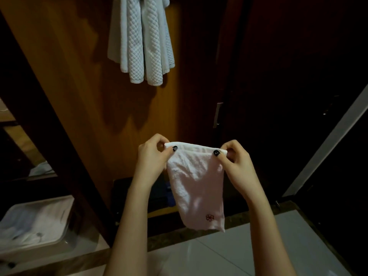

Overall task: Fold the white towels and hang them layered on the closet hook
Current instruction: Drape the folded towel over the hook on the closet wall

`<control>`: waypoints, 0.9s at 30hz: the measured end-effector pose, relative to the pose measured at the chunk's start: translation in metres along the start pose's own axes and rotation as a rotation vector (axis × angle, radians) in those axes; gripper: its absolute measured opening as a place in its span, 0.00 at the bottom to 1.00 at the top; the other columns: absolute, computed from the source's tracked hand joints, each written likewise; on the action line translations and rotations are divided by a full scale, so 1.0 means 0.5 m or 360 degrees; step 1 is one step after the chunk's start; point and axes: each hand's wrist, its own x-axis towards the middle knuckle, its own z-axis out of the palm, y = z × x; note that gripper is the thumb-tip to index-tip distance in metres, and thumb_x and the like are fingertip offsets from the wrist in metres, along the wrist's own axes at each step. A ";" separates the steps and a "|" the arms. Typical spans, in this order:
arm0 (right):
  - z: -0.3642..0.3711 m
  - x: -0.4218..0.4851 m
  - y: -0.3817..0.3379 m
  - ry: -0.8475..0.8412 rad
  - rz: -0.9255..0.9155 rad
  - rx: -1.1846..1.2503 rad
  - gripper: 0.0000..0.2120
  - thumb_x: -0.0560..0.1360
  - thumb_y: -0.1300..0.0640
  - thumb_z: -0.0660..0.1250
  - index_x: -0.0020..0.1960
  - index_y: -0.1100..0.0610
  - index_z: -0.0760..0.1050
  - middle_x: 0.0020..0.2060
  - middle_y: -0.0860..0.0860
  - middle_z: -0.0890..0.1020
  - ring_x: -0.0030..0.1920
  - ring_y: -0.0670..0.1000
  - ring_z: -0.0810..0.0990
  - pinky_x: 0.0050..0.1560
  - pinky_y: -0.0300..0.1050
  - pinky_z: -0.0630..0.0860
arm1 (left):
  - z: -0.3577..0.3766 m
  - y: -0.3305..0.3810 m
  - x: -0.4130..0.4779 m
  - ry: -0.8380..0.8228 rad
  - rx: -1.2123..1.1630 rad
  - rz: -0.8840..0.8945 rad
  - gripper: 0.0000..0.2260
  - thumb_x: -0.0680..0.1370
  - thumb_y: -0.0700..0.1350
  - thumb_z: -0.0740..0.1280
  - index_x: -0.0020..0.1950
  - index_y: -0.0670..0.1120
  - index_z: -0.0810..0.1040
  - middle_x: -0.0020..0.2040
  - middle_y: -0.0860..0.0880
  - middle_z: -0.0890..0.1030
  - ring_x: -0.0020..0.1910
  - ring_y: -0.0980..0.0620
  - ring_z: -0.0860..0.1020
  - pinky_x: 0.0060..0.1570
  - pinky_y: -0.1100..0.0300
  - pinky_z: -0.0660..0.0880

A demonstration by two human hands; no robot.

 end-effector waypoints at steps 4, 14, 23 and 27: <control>0.000 -0.009 -0.008 -0.0172 -0.0019 0.0415 0.06 0.79 0.59 0.67 0.44 0.56 0.71 0.33 0.47 0.75 0.36 0.48 0.75 0.37 0.44 0.73 | -0.023 0.013 -0.011 -0.0447 -0.0458 -0.0115 0.11 0.76 0.38 0.71 0.55 0.51 0.80 0.46 0.51 0.84 0.30 0.51 0.81 0.31 0.64 0.76; 0.026 -0.020 0.003 -0.0335 0.0069 0.0519 0.06 0.77 0.60 0.69 0.47 0.60 0.72 0.34 0.57 0.77 0.37 0.56 0.77 0.39 0.52 0.74 | -0.001 0.006 -0.041 -0.0716 -0.0072 0.0104 0.02 0.76 0.45 0.71 0.44 0.50 0.83 0.43 0.53 0.79 0.40 0.57 0.78 0.41 0.60 0.76; 0.059 -0.030 0.041 -0.0319 0.0211 0.0469 0.04 0.74 0.61 0.73 0.47 0.56 0.80 0.37 0.55 0.85 0.40 0.49 0.84 0.40 0.40 0.79 | -0.015 -0.051 -0.052 -0.0632 -0.0023 0.0235 0.06 0.76 0.45 0.71 0.39 0.52 0.79 0.45 0.53 0.76 0.47 0.57 0.76 0.46 0.62 0.72; 0.067 -0.027 0.038 -0.0370 0.0241 0.0574 0.03 0.73 0.60 0.73 0.47 0.56 0.83 0.40 0.51 0.86 0.44 0.47 0.85 0.43 0.33 0.78 | -0.035 -0.049 -0.060 -0.0574 -0.0261 0.0287 0.06 0.75 0.40 0.72 0.39 0.48 0.80 0.45 0.52 0.80 0.49 0.52 0.79 0.51 0.57 0.75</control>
